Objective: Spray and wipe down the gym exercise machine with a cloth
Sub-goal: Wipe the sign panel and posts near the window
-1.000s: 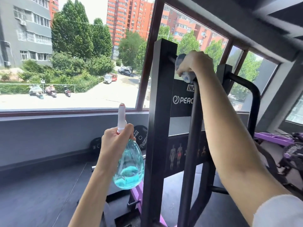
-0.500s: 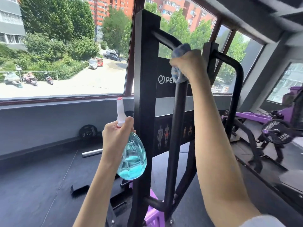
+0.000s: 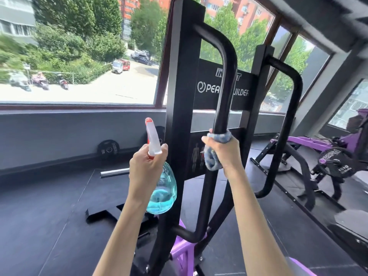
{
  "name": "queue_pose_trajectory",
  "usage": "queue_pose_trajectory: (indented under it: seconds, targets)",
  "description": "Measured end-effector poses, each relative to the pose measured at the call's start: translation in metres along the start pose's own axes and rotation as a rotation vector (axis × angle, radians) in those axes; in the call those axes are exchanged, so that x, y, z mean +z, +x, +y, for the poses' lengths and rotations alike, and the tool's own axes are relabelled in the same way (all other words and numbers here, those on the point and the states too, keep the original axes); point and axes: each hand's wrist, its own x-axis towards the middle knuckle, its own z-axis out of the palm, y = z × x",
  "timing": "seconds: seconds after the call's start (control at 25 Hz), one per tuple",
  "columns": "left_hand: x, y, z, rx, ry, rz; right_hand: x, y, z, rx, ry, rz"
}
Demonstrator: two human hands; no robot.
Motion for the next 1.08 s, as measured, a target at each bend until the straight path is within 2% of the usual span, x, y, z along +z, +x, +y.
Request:
queue_pose_trajectory:
  seconds: [0.12, 0.24, 0.48, 0.56, 0.64, 0.76, 0.84, 0.92, 1.08]
  targets:
    - [0.003, -0.006, -0.003, -0.012, 0.017, -0.017, 0.001, 0.036, -0.059, -0.145, -0.011, 0.227]
    - [0.004, -0.011, -0.004, -0.021, 0.028, -0.04, 0.003, 0.039, -0.075, -0.219, -0.11, 0.36]
    - [0.007, -0.016, -0.001, -0.05, -0.004, -0.033, -0.005, 0.032, -0.081, -0.13, -0.095, 0.19]
    - [0.011, -0.018, 0.001, -0.068, -0.02, -0.034, -0.005, 0.03, -0.075, -0.101, 0.014, 0.161]
    - [0.016, -0.019, 0.001, -0.085, -0.018, -0.039, 0.0, 0.013, -0.041, -0.06, 0.125, 0.059]
    - [0.021, -0.018, 0.004, -0.094, 0.0, -0.031, 0.001, -0.017, 0.032, 0.028, 0.015, -0.02]
    - [0.019, -0.019, 0.008, -0.097, -0.02, -0.028, -0.004, -0.025, 0.049, 0.056, -0.055, -0.094]
    - [0.013, -0.02, 0.011, -0.102, -0.048, -0.022, -0.011, -0.017, 0.03, -0.015, -0.085, -0.182]
    - [0.006, -0.025, 0.005, -0.131, -0.044, 0.031, -0.011, 0.02, -0.029, -0.13, -0.009, -0.084]
